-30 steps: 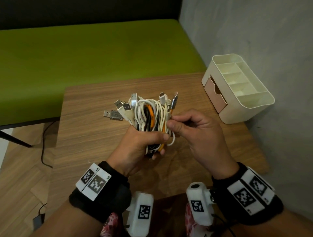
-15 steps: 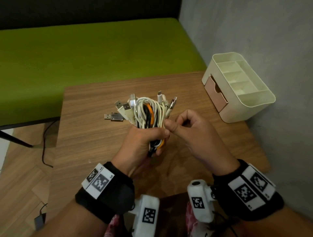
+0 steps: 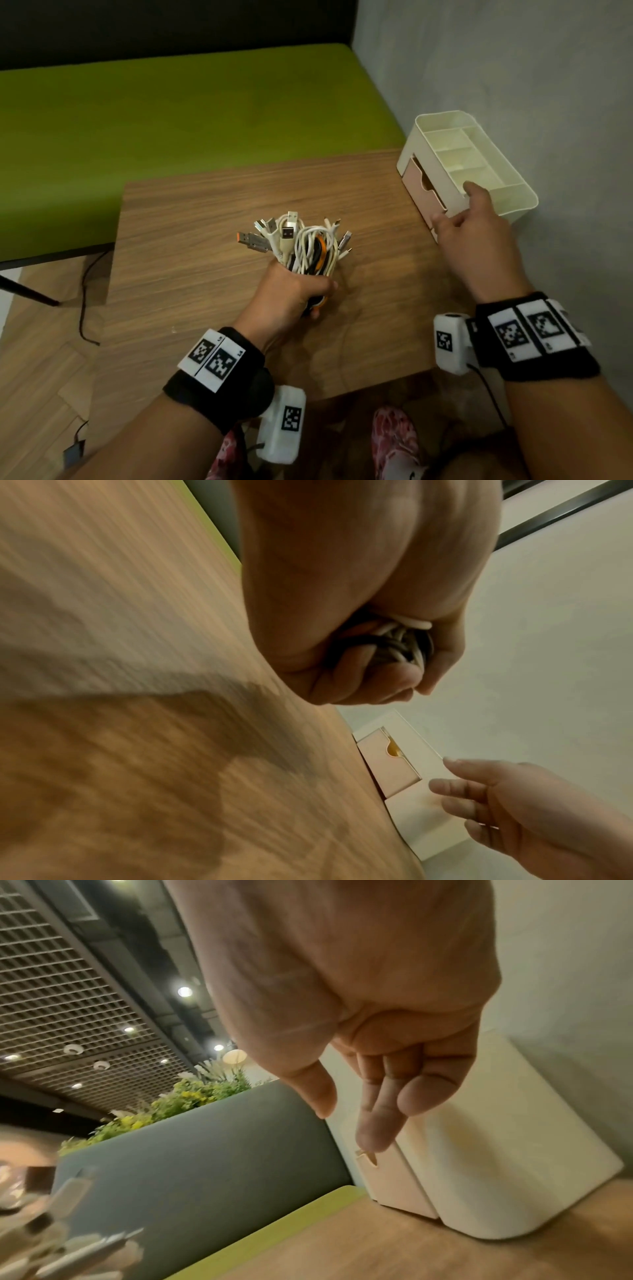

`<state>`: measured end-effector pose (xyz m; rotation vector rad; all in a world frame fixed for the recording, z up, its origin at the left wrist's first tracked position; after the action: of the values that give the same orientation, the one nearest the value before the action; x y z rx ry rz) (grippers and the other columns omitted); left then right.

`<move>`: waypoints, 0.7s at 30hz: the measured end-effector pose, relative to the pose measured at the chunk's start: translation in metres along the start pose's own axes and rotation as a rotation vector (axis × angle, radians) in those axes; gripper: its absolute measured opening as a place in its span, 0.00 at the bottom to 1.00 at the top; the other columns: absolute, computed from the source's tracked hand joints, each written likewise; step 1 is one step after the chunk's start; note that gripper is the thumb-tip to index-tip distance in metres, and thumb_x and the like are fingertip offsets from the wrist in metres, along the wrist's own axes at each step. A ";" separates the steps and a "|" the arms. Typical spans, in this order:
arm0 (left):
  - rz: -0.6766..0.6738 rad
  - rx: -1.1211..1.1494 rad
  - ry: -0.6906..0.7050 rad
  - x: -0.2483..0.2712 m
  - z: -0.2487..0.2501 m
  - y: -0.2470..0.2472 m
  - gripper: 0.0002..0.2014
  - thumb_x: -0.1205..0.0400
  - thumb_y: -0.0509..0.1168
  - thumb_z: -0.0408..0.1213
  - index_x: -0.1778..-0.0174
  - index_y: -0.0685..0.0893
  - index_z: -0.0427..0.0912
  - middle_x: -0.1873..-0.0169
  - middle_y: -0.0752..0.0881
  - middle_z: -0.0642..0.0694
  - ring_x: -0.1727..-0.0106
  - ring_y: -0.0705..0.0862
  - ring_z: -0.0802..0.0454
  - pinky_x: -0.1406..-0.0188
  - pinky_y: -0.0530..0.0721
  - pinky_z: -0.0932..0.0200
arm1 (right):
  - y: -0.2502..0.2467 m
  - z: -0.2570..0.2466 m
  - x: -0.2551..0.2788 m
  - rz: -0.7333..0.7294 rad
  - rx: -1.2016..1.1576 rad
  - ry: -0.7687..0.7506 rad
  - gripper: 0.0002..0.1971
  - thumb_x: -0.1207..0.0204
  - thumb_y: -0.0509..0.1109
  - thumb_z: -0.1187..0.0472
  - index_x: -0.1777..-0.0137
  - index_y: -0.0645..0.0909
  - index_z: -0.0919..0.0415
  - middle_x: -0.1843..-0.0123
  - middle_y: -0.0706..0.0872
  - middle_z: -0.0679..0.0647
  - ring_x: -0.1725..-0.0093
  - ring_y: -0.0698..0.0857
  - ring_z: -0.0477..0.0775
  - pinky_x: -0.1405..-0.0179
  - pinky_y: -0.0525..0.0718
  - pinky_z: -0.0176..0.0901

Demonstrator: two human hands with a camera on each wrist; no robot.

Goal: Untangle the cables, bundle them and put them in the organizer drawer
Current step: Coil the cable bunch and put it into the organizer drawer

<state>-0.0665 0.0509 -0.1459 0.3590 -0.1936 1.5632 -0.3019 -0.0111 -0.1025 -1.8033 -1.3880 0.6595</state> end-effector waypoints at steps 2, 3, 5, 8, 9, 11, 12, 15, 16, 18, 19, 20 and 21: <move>-0.010 -0.016 0.001 0.000 0.000 0.000 0.09 0.27 0.70 0.17 0.53 0.82 0.27 0.71 0.78 0.39 0.76 0.75 0.49 0.83 0.73 0.61 | 0.001 0.012 -0.009 -0.015 -0.051 0.048 0.31 0.17 0.64 0.45 0.17 0.59 0.48 0.37 0.87 0.55 0.37 0.84 0.61 0.38 0.79 0.53; -0.015 -0.027 0.001 0.000 0.000 -0.001 0.09 0.27 0.70 0.17 0.53 0.82 0.28 0.71 0.78 0.40 0.76 0.75 0.50 0.83 0.73 0.61 | 0.002 0.015 -0.012 -0.015 -0.098 0.060 0.31 0.19 0.64 0.44 0.18 0.59 0.47 0.39 0.88 0.53 0.38 0.86 0.59 0.35 0.80 0.55; -0.025 -0.037 -0.001 0.001 0.000 0.001 0.09 0.27 0.70 0.17 0.54 0.83 0.30 0.73 0.78 0.42 0.78 0.75 0.52 0.83 0.73 0.61 | 0.003 0.018 -0.013 -0.010 -0.214 0.080 0.31 0.18 0.65 0.46 0.18 0.61 0.47 0.47 0.90 0.49 0.43 0.88 0.53 0.34 0.82 0.59; -0.036 -0.038 0.008 0.001 0.000 0.002 0.10 0.27 0.70 0.17 0.53 0.83 0.30 0.73 0.79 0.43 0.78 0.76 0.53 0.83 0.73 0.61 | 0.003 0.016 -0.013 -0.008 -0.303 0.077 0.27 0.16 0.66 0.53 0.19 0.65 0.50 0.53 0.90 0.47 0.50 0.89 0.48 0.37 0.83 0.55; -0.041 -0.044 0.009 0.001 0.000 0.002 0.10 0.27 0.70 0.17 0.52 0.83 0.30 0.72 0.80 0.44 0.78 0.76 0.52 0.83 0.73 0.61 | 0.003 0.016 -0.012 0.004 -0.302 0.076 0.26 0.17 0.67 0.52 0.21 0.67 0.50 0.53 0.90 0.47 0.50 0.89 0.48 0.37 0.84 0.55; -0.051 -0.044 0.008 0.001 0.000 0.002 0.10 0.27 0.70 0.17 0.52 0.83 0.31 0.74 0.82 0.46 0.78 0.77 0.52 0.82 0.74 0.61 | 0.003 0.018 -0.013 0.038 -0.297 0.088 0.22 0.19 0.69 0.50 0.26 0.71 0.50 0.55 0.91 0.46 0.50 0.89 0.48 0.37 0.84 0.56; -0.056 -0.044 0.008 0.001 0.001 0.001 0.10 0.27 0.70 0.17 0.53 0.83 0.32 0.74 0.82 0.47 0.79 0.77 0.52 0.82 0.74 0.61 | 0.003 0.019 -0.013 0.051 -0.300 0.097 0.19 0.20 0.69 0.49 0.31 0.73 0.50 0.55 0.91 0.46 0.51 0.90 0.48 0.37 0.84 0.57; -0.065 -0.046 0.011 0.002 0.003 0.001 0.10 0.27 0.70 0.18 0.54 0.83 0.33 0.74 0.82 0.46 0.78 0.77 0.52 0.82 0.74 0.61 | 0.002 0.019 -0.012 0.074 -0.329 0.105 0.07 0.19 0.68 0.51 0.46 0.75 0.49 0.58 0.92 0.46 0.55 0.91 0.46 0.40 0.86 0.56; -0.067 -0.046 0.012 0.002 0.003 0.001 0.10 0.27 0.70 0.18 0.53 0.84 0.33 0.74 0.82 0.47 0.78 0.78 0.53 0.82 0.74 0.61 | 0.003 0.018 -0.011 0.082 -0.343 0.100 0.05 0.19 0.68 0.52 0.49 0.76 0.50 0.60 0.92 0.46 0.57 0.91 0.46 0.42 0.87 0.56; -0.068 -0.051 0.010 0.003 0.003 0.002 0.11 0.27 0.71 0.18 0.52 0.84 0.32 0.74 0.82 0.47 0.77 0.78 0.53 0.82 0.74 0.61 | 0.010 0.015 -0.006 0.080 -0.331 0.083 0.04 0.19 0.67 0.52 0.54 0.76 0.48 0.61 0.92 0.46 0.59 0.91 0.46 0.45 0.88 0.56; -0.068 -0.055 0.013 0.003 0.003 0.002 0.11 0.27 0.71 0.18 0.51 0.83 0.31 0.73 0.82 0.46 0.77 0.78 0.52 0.82 0.74 0.61 | 0.013 0.012 -0.003 0.073 -0.316 0.069 0.05 0.20 0.67 0.50 0.55 0.76 0.47 0.62 0.92 0.45 0.59 0.91 0.46 0.47 0.88 0.57; -0.071 -0.058 0.019 0.004 0.003 0.003 0.11 0.27 0.71 0.18 0.51 0.83 0.31 0.72 0.82 0.45 0.77 0.77 0.51 0.82 0.74 0.60 | 0.017 0.009 0.000 0.066 -0.306 0.052 0.06 0.20 0.67 0.48 0.56 0.75 0.47 0.63 0.92 0.44 0.59 0.91 0.47 0.48 0.88 0.58; -0.071 -0.060 0.024 0.004 0.003 0.003 0.12 0.27 0.71 0.18 0.50 0.83 0.30 0.71 0.81 0.43 0.77 0.77 0.50 0.82 0.74 0.60 | 0.021 0.006 0.002 0.054 -0.298 0.037 0.06 0.21 0.66 0.47 0.56 0.76 0.47 0.64 0.92 0.42 0.59 0.91 0.47 0.49 0.88 0.58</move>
<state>-0.0693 0.0533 -0.1411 0.2970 -0.2060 1.4879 -0.2935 -0.0102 -0.1228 -2.0806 -1.4784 0.4617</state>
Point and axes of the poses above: each hand's wrist, its own x-axis away from the middle knuckle, its own y-axis out of the palm, z = x × y, the point moved 3 cm from there along -x, towards the middle knuckle
